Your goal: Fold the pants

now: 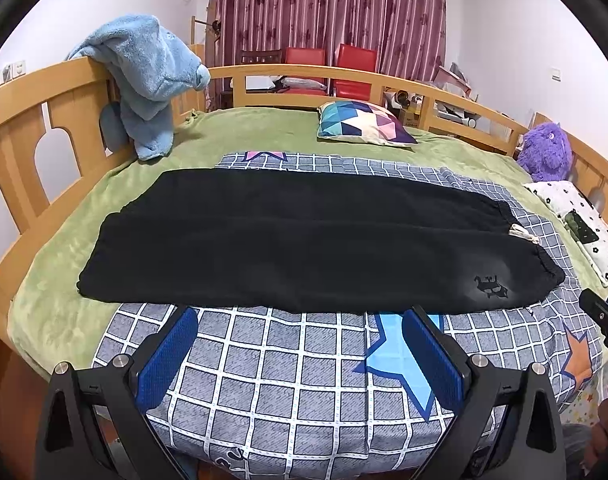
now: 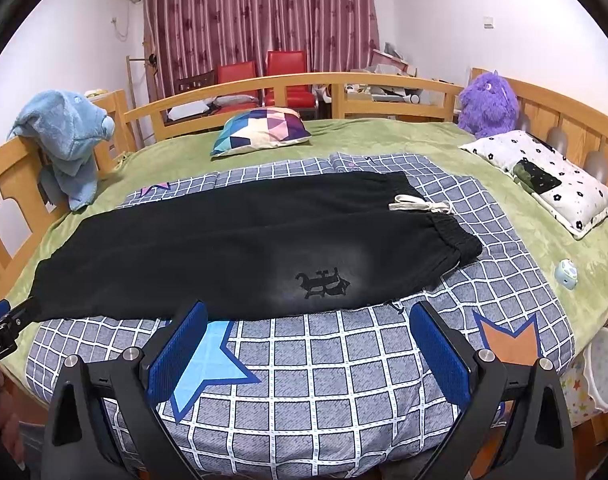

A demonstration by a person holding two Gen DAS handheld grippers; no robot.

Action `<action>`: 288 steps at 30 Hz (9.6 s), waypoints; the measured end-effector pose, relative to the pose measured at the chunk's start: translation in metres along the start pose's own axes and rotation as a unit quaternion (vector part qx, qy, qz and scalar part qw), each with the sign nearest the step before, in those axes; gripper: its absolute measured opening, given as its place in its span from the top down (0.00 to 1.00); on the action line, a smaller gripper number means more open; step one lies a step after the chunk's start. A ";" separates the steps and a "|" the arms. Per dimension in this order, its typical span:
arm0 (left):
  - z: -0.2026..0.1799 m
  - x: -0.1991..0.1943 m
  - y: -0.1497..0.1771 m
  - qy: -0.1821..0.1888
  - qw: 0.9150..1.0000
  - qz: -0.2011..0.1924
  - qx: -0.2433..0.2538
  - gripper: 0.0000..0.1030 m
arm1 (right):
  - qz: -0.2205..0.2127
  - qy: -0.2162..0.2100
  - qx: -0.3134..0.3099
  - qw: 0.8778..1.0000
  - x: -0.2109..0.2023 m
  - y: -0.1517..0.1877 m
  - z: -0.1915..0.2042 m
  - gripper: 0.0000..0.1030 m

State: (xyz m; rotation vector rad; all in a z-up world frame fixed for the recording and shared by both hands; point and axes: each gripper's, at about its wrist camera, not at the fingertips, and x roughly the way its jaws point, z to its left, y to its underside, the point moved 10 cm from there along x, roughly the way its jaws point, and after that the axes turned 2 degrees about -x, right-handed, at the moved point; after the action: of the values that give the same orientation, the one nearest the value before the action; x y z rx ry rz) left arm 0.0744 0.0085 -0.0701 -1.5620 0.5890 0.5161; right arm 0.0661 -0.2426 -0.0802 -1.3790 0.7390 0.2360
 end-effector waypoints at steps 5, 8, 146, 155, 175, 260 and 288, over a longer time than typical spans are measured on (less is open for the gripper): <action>0.002 0.000 0.001 -0.001 1.000 0.000 -0.001 0.00 | -0.004 0.003 -0.003 1.000 -0.001 -0.002 0.000 0.03; 0.002 0.000 0.001 0.000 1.000 0.001 -0.002 0.00 | -0.004 0.003 -0.004 1.000 -0.001 -0.001 0.000 0.03; 0.141 0.327 -0.203 -0.053 0.994 0.008 -0.090 0.86 | 0.057 -0.047 0.112 0.991 0.368 -0.192 -0.058 0.67; 0.141 0.294 -0.161 -0.069 0.994 0.010 -0.084 0.26 | 0.069 -0.044 0.054 0.995 0.330 -0.131 -0.039 0.51; 0.165 0.321 -0.115 -0.134 0.990 0.037 -0.004 0.86 | 0.112 -0.014 0.064 0.992 0.275 -0.010 -0.042 0.47; 0.149 0.088 0.037 -0.106 0.981 0.094 -0.132 0.30 | 0.067 -0.043 0.341 0.937 0.191 0.019 -0.274 0.62; 0.174 0.126 -0.009 -0.081 0.988 0.102 -0.088 0.27 | 0.066 -0.038 0.039 0.996 0.162 -0.042 -0.101 0.41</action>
State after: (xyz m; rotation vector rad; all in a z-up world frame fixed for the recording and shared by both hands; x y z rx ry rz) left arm 0.1803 0.1746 -0.1566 -1.6152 0.5934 0.8607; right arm 0.1780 -0.3890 -0.1444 -1.2416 0.7690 0.3594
